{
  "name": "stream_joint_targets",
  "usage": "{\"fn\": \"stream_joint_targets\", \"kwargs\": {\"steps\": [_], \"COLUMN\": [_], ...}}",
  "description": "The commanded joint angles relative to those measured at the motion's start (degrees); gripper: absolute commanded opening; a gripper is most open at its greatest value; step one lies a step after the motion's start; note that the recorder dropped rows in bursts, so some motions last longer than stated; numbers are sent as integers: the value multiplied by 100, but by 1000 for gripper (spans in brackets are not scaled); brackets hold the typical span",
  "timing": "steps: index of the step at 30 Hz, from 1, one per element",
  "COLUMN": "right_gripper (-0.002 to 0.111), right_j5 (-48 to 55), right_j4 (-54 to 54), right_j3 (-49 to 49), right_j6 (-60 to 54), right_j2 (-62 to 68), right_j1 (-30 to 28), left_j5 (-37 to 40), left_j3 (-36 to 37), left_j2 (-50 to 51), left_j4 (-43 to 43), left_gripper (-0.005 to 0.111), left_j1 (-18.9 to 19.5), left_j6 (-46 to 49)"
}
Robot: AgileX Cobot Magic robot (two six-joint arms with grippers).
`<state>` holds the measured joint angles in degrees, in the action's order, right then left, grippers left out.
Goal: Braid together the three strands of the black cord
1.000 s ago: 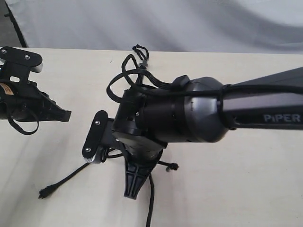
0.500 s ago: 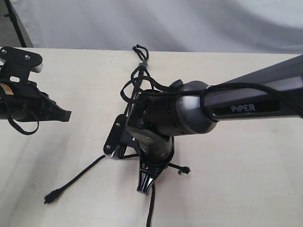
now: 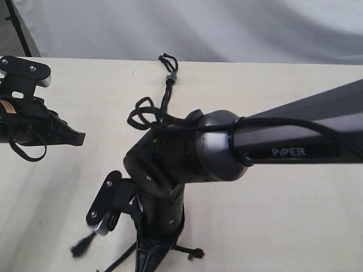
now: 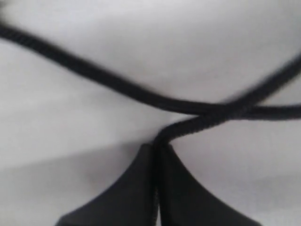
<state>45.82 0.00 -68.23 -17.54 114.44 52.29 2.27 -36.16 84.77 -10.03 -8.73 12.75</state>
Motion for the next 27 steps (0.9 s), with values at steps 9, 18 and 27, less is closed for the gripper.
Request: {"fn": "stream_joint_targets", "kwargs": {"steps": [9,18,27], "right_gripper": [0,0,37], "right_j5": [119,141,10], "right_j4": [-384,-394,-516], "right_j3": [33,33,33], "right_j6": [140,168,190], "right_j2": [-859,-654,-375], "right_j1": [-470,-1024,-1024], "left_j5": [-62,-62,-62], "left_j3": [29,29,29], "left_j2": [-52,-52,-52], "left_j4": [-75,-75,-75], "left_gripper": [0,0,0], "left_j1": [18,18,18], "left_j6": [-35,-35,-35]}}
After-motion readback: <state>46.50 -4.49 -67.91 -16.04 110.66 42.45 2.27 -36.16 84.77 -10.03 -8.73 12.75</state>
